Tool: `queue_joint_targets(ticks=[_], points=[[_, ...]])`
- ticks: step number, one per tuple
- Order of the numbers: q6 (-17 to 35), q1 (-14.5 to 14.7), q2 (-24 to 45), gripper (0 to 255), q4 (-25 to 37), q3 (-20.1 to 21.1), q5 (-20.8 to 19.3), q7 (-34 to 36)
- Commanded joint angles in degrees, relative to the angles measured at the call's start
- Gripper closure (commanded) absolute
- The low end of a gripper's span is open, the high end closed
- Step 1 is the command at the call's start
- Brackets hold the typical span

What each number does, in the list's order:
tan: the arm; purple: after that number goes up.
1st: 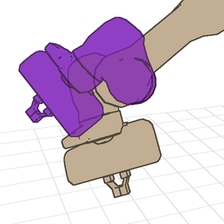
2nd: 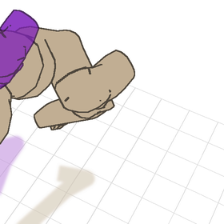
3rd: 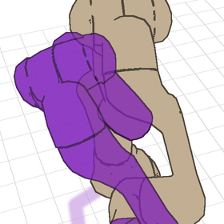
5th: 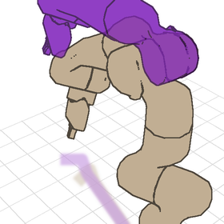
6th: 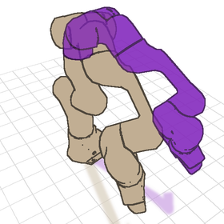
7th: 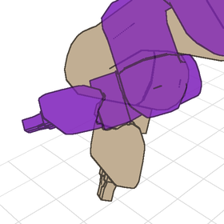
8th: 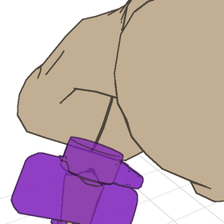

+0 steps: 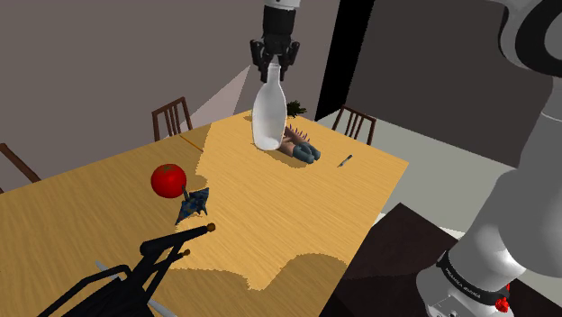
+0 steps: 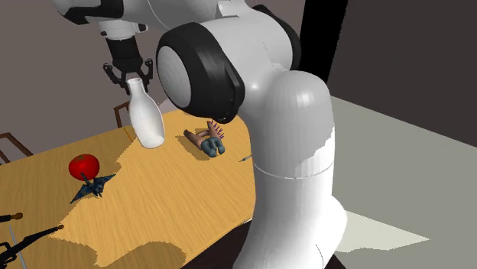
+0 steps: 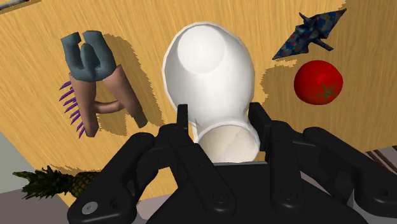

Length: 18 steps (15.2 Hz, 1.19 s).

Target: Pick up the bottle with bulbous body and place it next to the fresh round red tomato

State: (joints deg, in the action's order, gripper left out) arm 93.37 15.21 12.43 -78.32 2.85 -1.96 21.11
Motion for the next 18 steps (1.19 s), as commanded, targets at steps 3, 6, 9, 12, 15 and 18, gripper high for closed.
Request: queue_joint_targets(ticks=[3, 6, 9, 12, 15, 18], points=[[-1.84, 3.31, 3.59, 255, 5.32, 1.78, -0.89, 5.00], [-3.54, 5.99, 6.99, 255, 10.28, 2.94, -1.69, 8.57], [-6.24, 9.23, 11.93, 255, 17.73, 3.98, -2.76, 12.32], [-3.15, 9.01, 10.64, 255, 13.37, 3.95, -2.59, 12.40], [-0.29, 8.82, 9.69, 255, 9.55, 3.95, -2.49, 12.48], [2.40, 8.67, 8.99, 255, 6.16, 3.94, -2.42, 12.56]])
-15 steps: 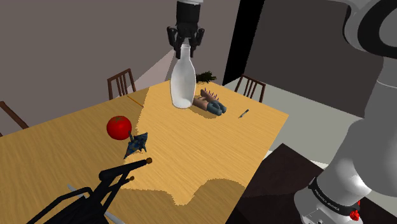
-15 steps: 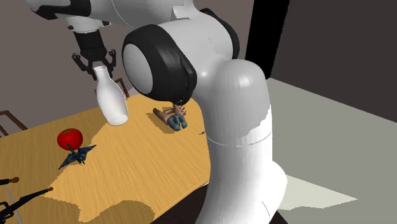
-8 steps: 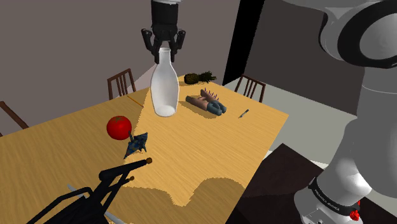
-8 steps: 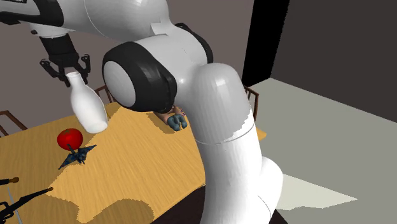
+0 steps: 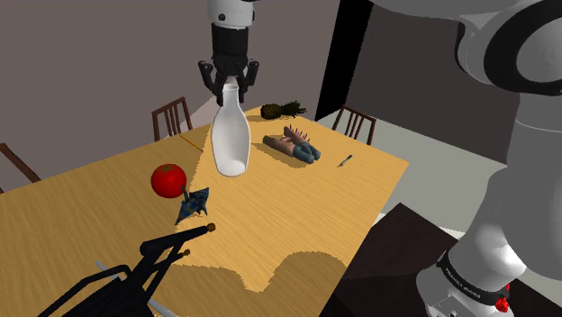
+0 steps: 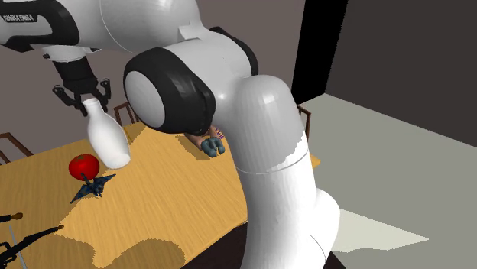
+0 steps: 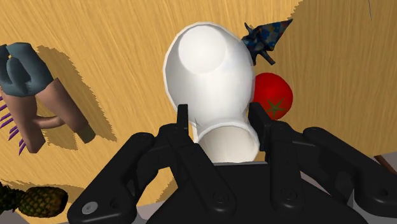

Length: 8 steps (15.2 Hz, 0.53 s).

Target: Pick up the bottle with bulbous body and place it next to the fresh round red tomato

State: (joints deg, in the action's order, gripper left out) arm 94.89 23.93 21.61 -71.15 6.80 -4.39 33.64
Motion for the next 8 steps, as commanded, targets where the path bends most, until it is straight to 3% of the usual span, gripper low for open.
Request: queue_joint_targets(ticks=[1, 8], points=[[1.75, -0.08, -0.38, 255, -2.06, -0.01, 0.03, 0.06], [7.51, -0.31, -1.10, 255, -8.55, -0.04, 0.06, 0.26]])
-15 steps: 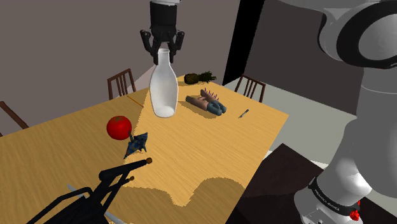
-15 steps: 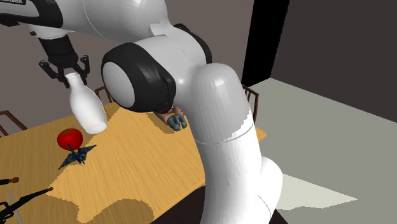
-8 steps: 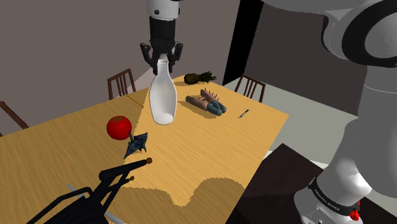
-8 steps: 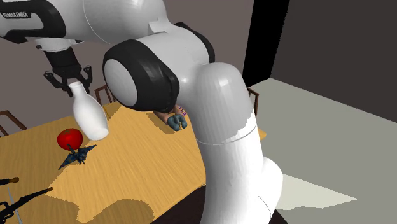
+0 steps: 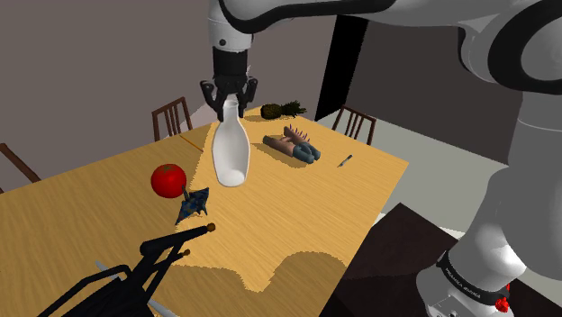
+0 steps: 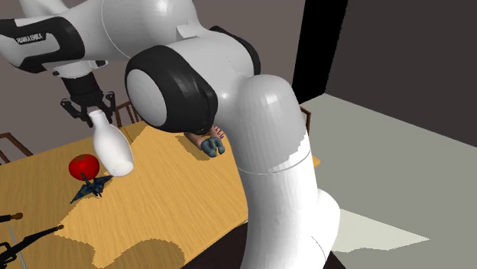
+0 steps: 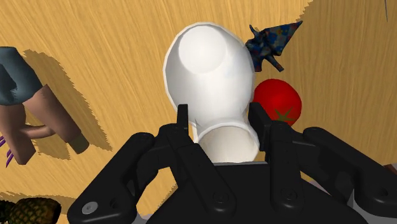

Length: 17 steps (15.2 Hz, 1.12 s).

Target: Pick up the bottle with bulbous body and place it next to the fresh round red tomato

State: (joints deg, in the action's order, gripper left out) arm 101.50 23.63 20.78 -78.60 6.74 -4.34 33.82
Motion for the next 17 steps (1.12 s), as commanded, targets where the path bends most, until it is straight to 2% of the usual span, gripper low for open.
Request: queue_joint_targets(ticks=[1, 14, 17], points=[[1.68, -0.04, -0.30, 255, -1.91, 0.00, 0.00, 0.10], [11.28, -0.20, 0.59, 255, -10.63, -0.13, -0.28, 0.57], [11.52, -0.20, 0.65, 255, -10.83, -0.14, -0.29, 0.59]])
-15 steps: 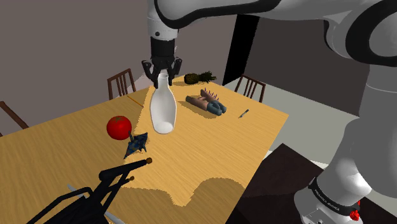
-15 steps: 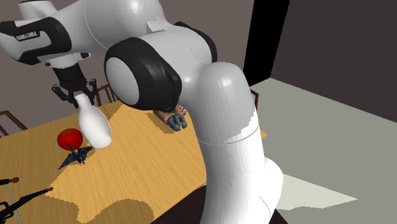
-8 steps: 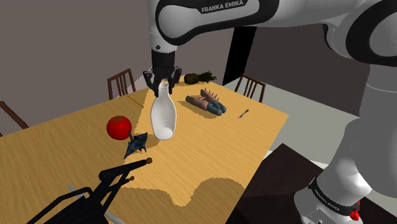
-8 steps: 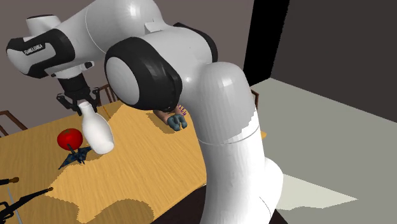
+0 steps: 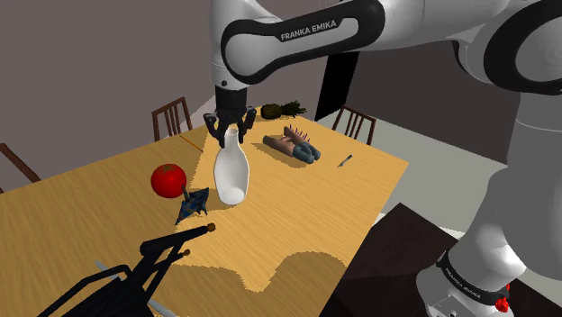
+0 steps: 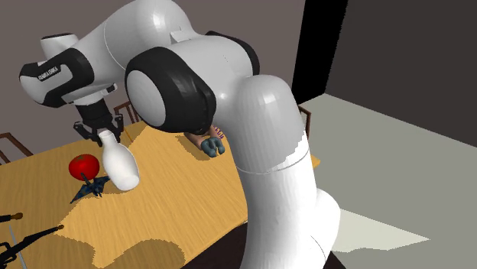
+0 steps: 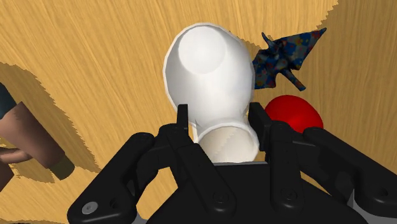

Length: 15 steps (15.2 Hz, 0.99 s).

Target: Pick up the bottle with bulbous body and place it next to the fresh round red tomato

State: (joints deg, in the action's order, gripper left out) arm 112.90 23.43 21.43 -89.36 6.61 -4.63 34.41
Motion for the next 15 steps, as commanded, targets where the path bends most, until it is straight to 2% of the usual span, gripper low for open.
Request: queue_joint_targets(ticks=[1, 5, 6, 11, 15], points=[[0.12, -0.01, -0.01, 255, -0.07, 0.00, 0.00, 0.00], [0.12, -0.01, -0.01, 255, -0.07, 0.00, 0.00, 0.00], [0.12, -0.01, -0.01, 0, -0.07, 0.00, 0.00, 0.00], [0.12, -0.01, -0.01, 0, -0.07, 0.00, 0.00, 0.00], [-6.54, 0.15, -1.37, 0, 5.24, 0.16, 0.26, -0.22]])
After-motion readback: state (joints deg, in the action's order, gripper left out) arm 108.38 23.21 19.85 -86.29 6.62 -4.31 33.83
